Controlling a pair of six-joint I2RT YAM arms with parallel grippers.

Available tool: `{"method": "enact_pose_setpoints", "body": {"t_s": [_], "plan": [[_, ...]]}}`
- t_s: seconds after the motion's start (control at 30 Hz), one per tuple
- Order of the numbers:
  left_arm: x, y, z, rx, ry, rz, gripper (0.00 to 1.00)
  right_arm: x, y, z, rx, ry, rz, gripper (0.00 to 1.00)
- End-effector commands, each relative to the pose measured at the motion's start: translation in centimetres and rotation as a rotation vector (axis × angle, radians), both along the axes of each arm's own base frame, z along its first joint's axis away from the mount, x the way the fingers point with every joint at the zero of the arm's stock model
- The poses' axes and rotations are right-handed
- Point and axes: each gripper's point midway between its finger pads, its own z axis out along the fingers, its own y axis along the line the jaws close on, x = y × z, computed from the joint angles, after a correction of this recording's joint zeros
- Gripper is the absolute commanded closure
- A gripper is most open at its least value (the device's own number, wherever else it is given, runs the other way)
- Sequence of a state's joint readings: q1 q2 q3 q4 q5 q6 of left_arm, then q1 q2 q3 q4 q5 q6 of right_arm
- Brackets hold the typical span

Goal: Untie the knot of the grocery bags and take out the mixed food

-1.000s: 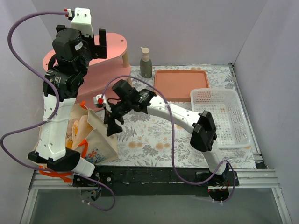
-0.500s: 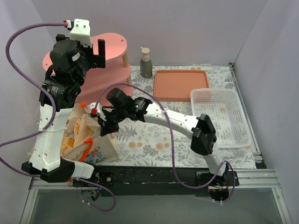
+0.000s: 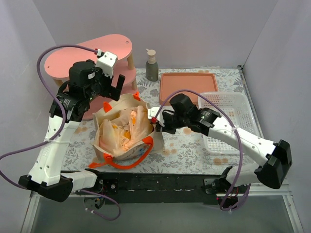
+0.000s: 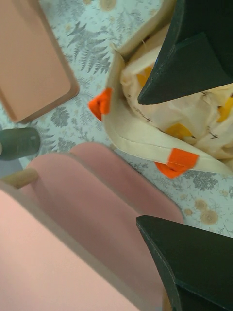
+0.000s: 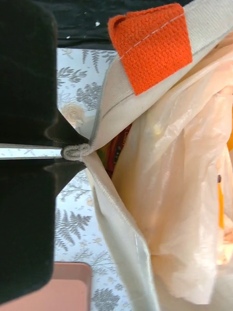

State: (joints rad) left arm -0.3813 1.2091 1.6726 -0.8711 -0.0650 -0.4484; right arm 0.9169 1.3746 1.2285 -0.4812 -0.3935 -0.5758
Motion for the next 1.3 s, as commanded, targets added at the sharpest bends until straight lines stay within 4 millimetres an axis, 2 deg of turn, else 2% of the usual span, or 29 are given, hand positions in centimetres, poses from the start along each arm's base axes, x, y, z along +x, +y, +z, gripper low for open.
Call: {"method": "enact_pose_setpoints", "body": {"t_s": [0.0, 0.03, 0.07, 0.1, 0.17, 0.2, 0.27, 0.3, 0.37, 0.4, 0.5, 0.53, 0.6, 0.63, 0.7, 0.77, 0.8, 0.9, 0.97, 1.0, 1.17, 1.27], "plan": [[-1.5, -2.0, -4.5, 0.059, 0.165, -0.165, 0.02, 0.4, -3.7, -1.9, -0.096, -0.099, -0.053, 0.99], [-1.9, -2.1, -5.8, 0.075, 0.228, -0.184, 0.02, 0.6, -4.4, -1.4, -0.088, -0.121, -0.075, 0.99], [-1.9, -2.3, -6.2, 0.079, 0.251, -0.197, 0.02, 1.2, -5.1, -1.7, -0.11, -0.144, -0.114, 0.99], [-2.2, -2.8, -6.9, 0.074, 0.287, -0.23, 0.02, 1.5, -5.5, -1.3, -0.109, -0.161, -0.139, 0.87], [-2.2, -2.7, -9.7, 0.075, 0.383, -0.231, 0.02, 2.6, -6.0, 0.8, -0.09, -0.201, -0.208, 0.63], [-2.4, -2.6, -10.6, 0.075, 0.414, -0.227, 0.02, 3.3, -5.5, 4.1, -0.027, -0.222, -0.245, 0.46], [-1.9, -1.8, -12.3, 0.082, 0.446, -0.176, 0.02, 4.0, -5.1, 7.5, 0.036, -0.24, -0.282, 0.33], [-1.9, -1.5, -13.5, 0.074, 0.474, -0.14, 0.02, 4.2, -4.5, 11.6, 0.124, -0.265, -0.294, 0.25], [-0.9, -1.0, -13.0, 0.054, 0.425, -0.081, 0.02, 3.9, -3.2, 14.2, 0.193, -0.26, -0.253, 0.22], [-0.7, -0.8, -13.0, 0.045, 0.414, -0.057, 0.02, 3.9, -2.5, 16.2, 0.246, -0.269, -0.237, 0.23], [0.3, -0.3, -12.1, -0.001, 0.363, 0.033, 0.02, 4.0, 0.3, 16.4, 0.289, -0.226, -0.169, 0.27], [0.5, 0.3, -12.1, -0.006, 0.362, 0.084, 0.02, 4.3, 1.5, 15.5, 0.278, -0.202, -0.148, 0.27], [0.3, 1.2, -12.3, 0.008, 0.36, 0.13, 0.02, 3.6, 3.3, 14.6, 0.284, -0.163, -0.079, 0.32], [0.0, 1.5, -13.1, 0.021, 0.373, 0.145, 0.02, 3.7, 4.5, 13.6, 0.277, -0.146, -0.053, 0.33], [-0.3, 2.2, -13.3, 0.027, 0.361, 0.173, 0.02, 2.1, 6.5, 12.0, 0.26, -0.109, 0.041, 0.34], [-0.7, 2.2, -14.1, 0.031, 0.378, 0.169, 0.02, 0.7, 7.6, 10.7, 0.244, -0.095, 0.119, 0.33], [-0.8, 2.2, -14.3, 0.029, 0.382, 0.169, 0.02, -0.3, 8.4, 9.4, 0.217, -0.075, 0.162, 0.32], [-0.8, 2.3, -14.4, 0.025, 0.381, 0.176, 0.02, -2.2, 9.3, 7.5, 0.174, -0.044, 0.257, 0.27], [-0.6, 2.3, -14.2, 0.028, 0.373, 0.177, 0.02, -2.8, 9.4, 7.5, 0.158, -0.048, 0.317, 0.21], [-0.5, 2.3, -14.1, 0.029, 0.372, 0.178, 0.02, -2.8, 9.6, 6.8, 0.138, -0.05, 0.344, 0.2], [-0.1, 1.8, -14.5, 0.018, 0.393, 0.167, 0.02, -4.8, 9.1, 4.5, 0.056, 0.031, 0.468, 0.16], [0.0, 1.5, -14.7, 0.003, 0.399, 0.164, 0.02, -5.6, 8.5, 1.7, -0.023, 0.064, 0.517, 0.14]]}}
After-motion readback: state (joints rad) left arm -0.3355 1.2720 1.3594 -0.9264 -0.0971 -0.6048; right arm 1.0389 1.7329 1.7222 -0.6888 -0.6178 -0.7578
